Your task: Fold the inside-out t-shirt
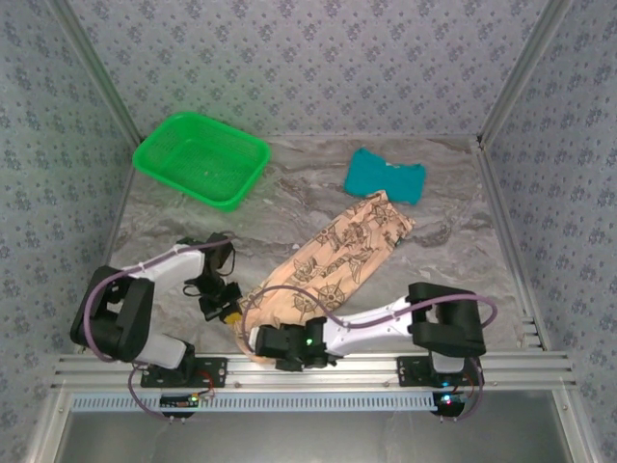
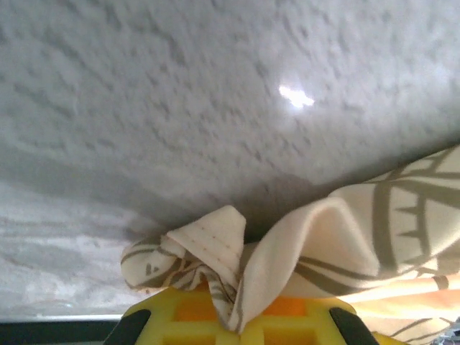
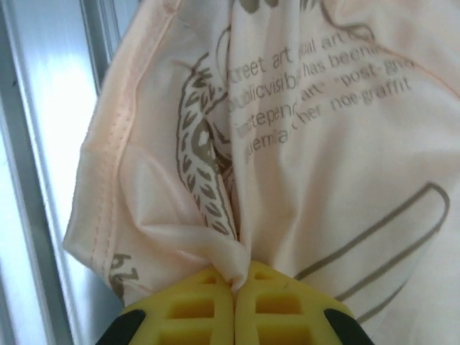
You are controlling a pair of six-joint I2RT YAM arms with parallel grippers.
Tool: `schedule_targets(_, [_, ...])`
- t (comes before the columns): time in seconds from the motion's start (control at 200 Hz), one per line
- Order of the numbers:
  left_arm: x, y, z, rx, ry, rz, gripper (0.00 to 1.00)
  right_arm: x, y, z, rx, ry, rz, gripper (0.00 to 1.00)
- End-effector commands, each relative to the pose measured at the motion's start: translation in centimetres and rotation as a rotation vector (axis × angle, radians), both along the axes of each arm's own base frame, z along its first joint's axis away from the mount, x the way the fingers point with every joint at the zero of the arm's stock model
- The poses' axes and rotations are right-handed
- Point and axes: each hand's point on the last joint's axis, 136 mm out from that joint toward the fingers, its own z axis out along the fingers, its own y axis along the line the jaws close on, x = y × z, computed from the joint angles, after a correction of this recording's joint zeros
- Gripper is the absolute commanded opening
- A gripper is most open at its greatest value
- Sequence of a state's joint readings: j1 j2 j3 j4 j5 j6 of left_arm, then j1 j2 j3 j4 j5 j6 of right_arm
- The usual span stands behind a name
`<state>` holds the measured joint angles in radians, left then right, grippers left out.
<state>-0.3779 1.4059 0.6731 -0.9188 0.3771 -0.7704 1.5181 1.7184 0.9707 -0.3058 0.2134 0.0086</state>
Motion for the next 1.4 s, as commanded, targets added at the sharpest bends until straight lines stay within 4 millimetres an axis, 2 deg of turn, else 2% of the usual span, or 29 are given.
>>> schedule_targets(0.0, [-1.2,0.3,2.6,0.040,0.010,0.037,0.00,-1.4,-1.1,2.3,0.055,0.093,0.025,0.01])
schedule_targets(0.125, [-1.9,0.7,6.0,0.112,0.016,0.065,0.00,-2.6,-1.5,6.0,0.194,0.195,0.060,0.01])
schedule_targets(0.185, [-2.2,1.2,7.4,0.169,0.042,0.119,0.00,-2.0,-2.1,7.6,0.256,0.248,0.017,0.00])
schedule_targets(0.26, [-1.3,-0.3,8.8,0.123,0.004,0.156,0.00,-0.3,-3.3,9.2,0.328,0.295,-0.046,0.00])
schedule_targets(0.395, [3.2,-4.6,11.7,0.031,-0.138,0.212,0.00,3.1,-6.4,11.1,0.425,0.347,-0.138,0.00])
schedule_targets(0.555, [9.1,-9.5,15.0,0.007,-0.230,0.144,0.00,6.2,-10.7,12.5,0.485,0.391,-0.219,0.00])
schedule_targets(0.69, [14.2,-13.1,15.3,0.008,-0.279,0.123,0.00,10.7,-14.4,13.4,0.557,0.426,-0.367,0.00])
schedule_targets(0.775, [17.2,-15.6,15.5,-0.022,-0.307,0.108,0.00,13.8,-15.9,14.1,0.619,0.481,-0.472,0.00])
schedule_targets(0.914, [21.4,-19.1,16.3,-0.076,-0.367,0.091,0.00,17.9,-18.6,13.4,0.571,0.450,-0.616,0.00])
schedule_targets(1.034, [24.0,-20.9,15.9,-0.092,-0.389,0.092,0.00,20.8,-20.5,13.6,0.563,0.415,-0.689,0.00])
schedule_targets(1.124, [25.1,-22.7,15.5,-0.145,-0.379,0.106,0.00,21.8,-22.1,13.3,0.542,0.414,-0.748,0.00])
schedule_targets(1.244, [26.6,-25.2,15.1,-0.228,-0.377,0.129,0.00,23.5,-23.9,14.0,0.555,0.381,-0.820,0.00])
schedule_targets(1.394, [29.2,-27.4,16.0,-0.311,-0.439,0.132,0.00,25.5,-26.3,14.5,0.556,0.348,-0.902,0.00])
